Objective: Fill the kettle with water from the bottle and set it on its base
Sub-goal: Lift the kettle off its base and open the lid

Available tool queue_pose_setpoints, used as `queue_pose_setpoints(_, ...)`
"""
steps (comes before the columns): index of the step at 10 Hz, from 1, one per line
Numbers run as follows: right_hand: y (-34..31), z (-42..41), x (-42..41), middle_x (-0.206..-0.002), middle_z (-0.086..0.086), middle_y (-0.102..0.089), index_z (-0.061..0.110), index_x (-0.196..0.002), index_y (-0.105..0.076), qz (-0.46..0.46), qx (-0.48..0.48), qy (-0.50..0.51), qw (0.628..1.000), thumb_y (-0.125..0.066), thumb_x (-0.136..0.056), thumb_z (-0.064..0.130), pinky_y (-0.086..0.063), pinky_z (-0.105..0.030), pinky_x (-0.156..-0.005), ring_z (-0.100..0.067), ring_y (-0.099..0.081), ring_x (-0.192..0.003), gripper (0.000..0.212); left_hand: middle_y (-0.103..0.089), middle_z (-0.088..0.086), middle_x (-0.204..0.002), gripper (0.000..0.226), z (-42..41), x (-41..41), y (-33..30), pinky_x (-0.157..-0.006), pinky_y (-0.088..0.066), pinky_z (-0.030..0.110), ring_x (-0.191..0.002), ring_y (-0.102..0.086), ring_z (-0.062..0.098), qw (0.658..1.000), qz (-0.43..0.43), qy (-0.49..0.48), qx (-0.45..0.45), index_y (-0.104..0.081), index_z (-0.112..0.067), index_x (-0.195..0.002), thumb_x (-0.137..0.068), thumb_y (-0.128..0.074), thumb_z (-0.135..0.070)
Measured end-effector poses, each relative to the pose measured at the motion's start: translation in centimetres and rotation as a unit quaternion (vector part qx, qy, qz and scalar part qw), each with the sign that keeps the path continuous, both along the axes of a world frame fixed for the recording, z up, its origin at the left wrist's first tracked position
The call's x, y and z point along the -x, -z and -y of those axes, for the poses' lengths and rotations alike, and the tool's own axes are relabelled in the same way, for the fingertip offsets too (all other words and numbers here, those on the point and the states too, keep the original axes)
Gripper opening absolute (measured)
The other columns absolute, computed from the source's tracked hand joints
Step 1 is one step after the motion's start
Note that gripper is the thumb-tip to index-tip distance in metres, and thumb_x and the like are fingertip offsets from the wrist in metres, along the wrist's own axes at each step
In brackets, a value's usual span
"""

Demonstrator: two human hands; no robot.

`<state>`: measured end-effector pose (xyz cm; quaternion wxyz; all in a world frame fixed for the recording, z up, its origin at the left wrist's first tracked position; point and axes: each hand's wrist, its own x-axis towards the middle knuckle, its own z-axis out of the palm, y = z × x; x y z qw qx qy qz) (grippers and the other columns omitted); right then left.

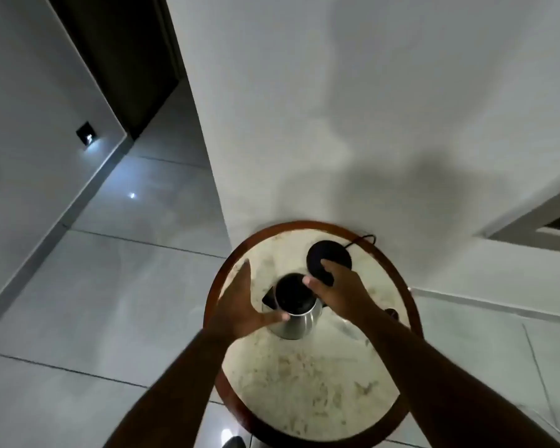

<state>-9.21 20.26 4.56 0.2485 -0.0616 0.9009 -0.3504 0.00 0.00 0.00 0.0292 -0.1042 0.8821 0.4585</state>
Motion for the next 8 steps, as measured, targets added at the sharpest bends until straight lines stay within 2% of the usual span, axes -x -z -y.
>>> queue_pose_setpoints(1,4.2,0.7,0.4,-0.131,-0.007,-0.058,0.019,-0.125,-0.055,-0.015,-0.036,-0.034,0.999,-0.065,-0.076,0.059,-0.041,-0.044,-0.104,-0.029,-0.047,-0.127,0.064,-0.018,-0.033,-0.156,0.133,-1.5,0.2,4.5,-0.118,-0.024,0.026,-0.143,-0.013,-0.012,0.999,0.043,0.004,0.005,-0.010,-0.041,-0.153,-0.046,-0.079,-0.078)
queue_pose_setpoints(2,6.9,1.2,0.7,-0.120,-0.002,-0.062,0.020,-0.112,-0.059,-0.068,-0.131,-0.092,0.985,-0.058,-0.071,0.070,-0.043,-0.054,-0.098,-0.029,-0.044,-0.127,0.064,-0.015,-0.069,-0.122,0.120,-2.8,0.9,7.1,-0.087,-0.027,-0.004,-0.113,-0.016,-0.043,0.999,0.045,0.001,-0.029,-0.008,-0.067,-0.134,-0.039,-0.081,-0.075)
queue_pose_setpoints(3,8.2,1.6,1.0,-0.124,-0.002,-0.059,0.020,-0.120,-0.053,-0.103,-0.170,-0.099,0.975,-0.059,-0.070,0.071,-0.042,-0.055,-0.098,-0.027,-0.041,-0.127,0.072,-0.032,-0.064,-0.117,0.104,-3.1,1.9,8.1,-0.079,-0.026,-0.013,-0.110,-0.031,-0.038,0.997,0.044,0.014,-0.066,-0.023,-0.077,-0.122,-0.043,-0.089,-0.060)
queue_pose_setpoints(4,8.8,2.1,0.8,-0.123,-0.002,-0.058,0.020,-0.119,-0.053,-0.116,-0.181,-0.083,0.973,-0.059,-0.072,0.067,-0.040,-0.056,-0.099,-0.026,-0.041,-0.126,0.066,-0.051,-0.045,-0.122,0.099,-2.9,2.4,9.4,-0.085,-0.037,-0.004,-0.114,-0.048,-0.020,0.996,0.036,0.002,-0.084,-0.039,-0.059,-0.127,-0.044,-0.091,-0.057)
queue_pose_setpoints(5,8.8,2.1,1.0,-0.120,-0.002,-0.059,0.020,-0.115,-0.055,-0.110,-0.178,-0.081,0.975,-0.059,-0.076,0.060,-0.040,-0.056,-0.098,-0.026,-0.044,-0.122,0.057,-0.056,-0.032,-0.126,0.099,-2.9,2.4,10.0,-0.090,-0.042,0.003,-0.117,-0.053,-0.009,0.995,0.035,0.002,-0.090,-0.041,-0.051,-0.131,-0.046,-0.091,-0.056)
queue_pose_setpoints(6,8.3,2.1,1.5,-0.109,-0.003,-0.062,0.018,-0.107,-0.059,-0.088,-0.157,-0.088,0.980,-0.060,-0.077,0.055,-0.044,-0.052,-0.094,-0.025,-0.052,-0.110,0.048,-0.054,-0.040,-0.124,0.099,-2.7,2.3,10.0,-0.086,-0.041,0.000,-0.116,-0.051,-0.014,0.995,0.037,0.003,-0.090,-0.038,-0.059,-0.128,-0.044,-0.090,-0.057)
queue_pose_setpoints(7,7.0,1.7,2.6,-0.094,-0.002,-0.068,0.017,-0.099,-0.065,-0.002,-0.081,-0.115,0.990,-0.064,-0.081,0.045,-0.052,-0.047,-0.088,-0.020,-0.063,-0.091,0.034,-0.054,-0.041,-0.122,0.101,-2.6,2.1,10.0,-0.088,-0.048,0.010,-0.112,-0.055,-0.012,0.995,0.049,0.001,-0.084,-0.037,-0.061,-0.127,-0.040,-0.090,-0.058)
queue_pose_setpoints(8,5.1,0.4,4.7,-0.108,-0.007,-0.070,0.014,-0.114,-0.065,0.167,0.026,-0.129,0.977,-0.065,-0.087,0.025,-0.052,-0.045,-0.095,-0.021,-0.065,-0.100,0.029,-0.057,-0.037,-0.120,0.100,-2.5,2.4,9.8,-0.092,-0.050,0.018,-0.113,-0.058,-0.006,0.994,0.052,0.016,-0.092,-0.039,-0.059,-0.127,-0.041,-0.091,-0.056)
